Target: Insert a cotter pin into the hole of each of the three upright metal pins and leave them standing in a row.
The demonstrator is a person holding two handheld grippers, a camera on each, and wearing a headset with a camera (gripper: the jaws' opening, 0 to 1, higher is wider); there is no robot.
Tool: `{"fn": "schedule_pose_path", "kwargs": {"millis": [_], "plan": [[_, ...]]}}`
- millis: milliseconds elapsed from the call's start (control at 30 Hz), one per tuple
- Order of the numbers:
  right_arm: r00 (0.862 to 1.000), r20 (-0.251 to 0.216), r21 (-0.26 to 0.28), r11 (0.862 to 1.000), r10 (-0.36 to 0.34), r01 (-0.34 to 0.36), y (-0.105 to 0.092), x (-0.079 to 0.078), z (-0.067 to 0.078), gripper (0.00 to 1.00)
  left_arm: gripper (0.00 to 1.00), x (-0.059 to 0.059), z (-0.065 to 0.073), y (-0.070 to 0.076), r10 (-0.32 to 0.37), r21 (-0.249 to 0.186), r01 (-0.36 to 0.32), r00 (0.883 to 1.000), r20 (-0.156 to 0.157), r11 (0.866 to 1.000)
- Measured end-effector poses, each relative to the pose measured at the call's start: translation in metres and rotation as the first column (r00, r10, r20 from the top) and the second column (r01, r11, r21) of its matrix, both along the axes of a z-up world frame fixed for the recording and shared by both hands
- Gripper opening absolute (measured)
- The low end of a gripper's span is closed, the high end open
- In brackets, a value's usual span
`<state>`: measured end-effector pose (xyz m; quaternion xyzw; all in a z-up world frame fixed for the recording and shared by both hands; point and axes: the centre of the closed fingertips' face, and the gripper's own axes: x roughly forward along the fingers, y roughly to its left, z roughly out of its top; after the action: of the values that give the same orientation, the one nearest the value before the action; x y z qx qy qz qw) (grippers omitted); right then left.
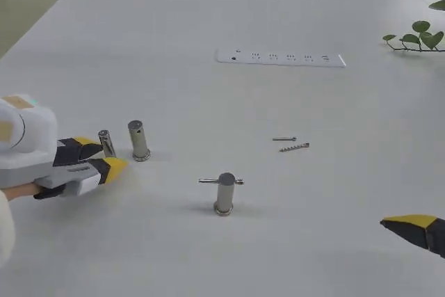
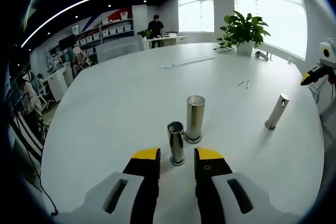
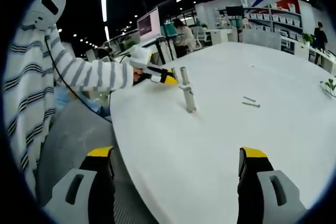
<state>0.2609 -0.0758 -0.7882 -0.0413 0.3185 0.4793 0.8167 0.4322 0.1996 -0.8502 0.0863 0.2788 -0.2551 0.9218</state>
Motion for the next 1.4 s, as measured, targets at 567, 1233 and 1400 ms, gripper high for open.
{"fn": "schedule_pose_path", "kwargs": {"millis": [567,1233,1400], "plan": [[1.0,0.001,0.003,1.0,-0.031,0.031,-0.005,0.0,-0.004,0.94,0.07,-0.005,-0.002,0.006,0.005,0.013,-0.005,1.0,-0.002,1.0],[0.998,0.019,0.013,0.998,-0.057,0.057,-0.007,0.003,-0.003,0.91,0.07,-0.01,0.002,0.007,0.015,0.018,-0.015,1.0,-0.018,1.0],[0.998,0.025,0.007,0.998,-0.063,0.062,-0.009,0.002,-0.002,0.91,0.07,-0.016,0.004,0.007,0.003,0.013,-0.002,1.0,-0.026,1.0]]}}
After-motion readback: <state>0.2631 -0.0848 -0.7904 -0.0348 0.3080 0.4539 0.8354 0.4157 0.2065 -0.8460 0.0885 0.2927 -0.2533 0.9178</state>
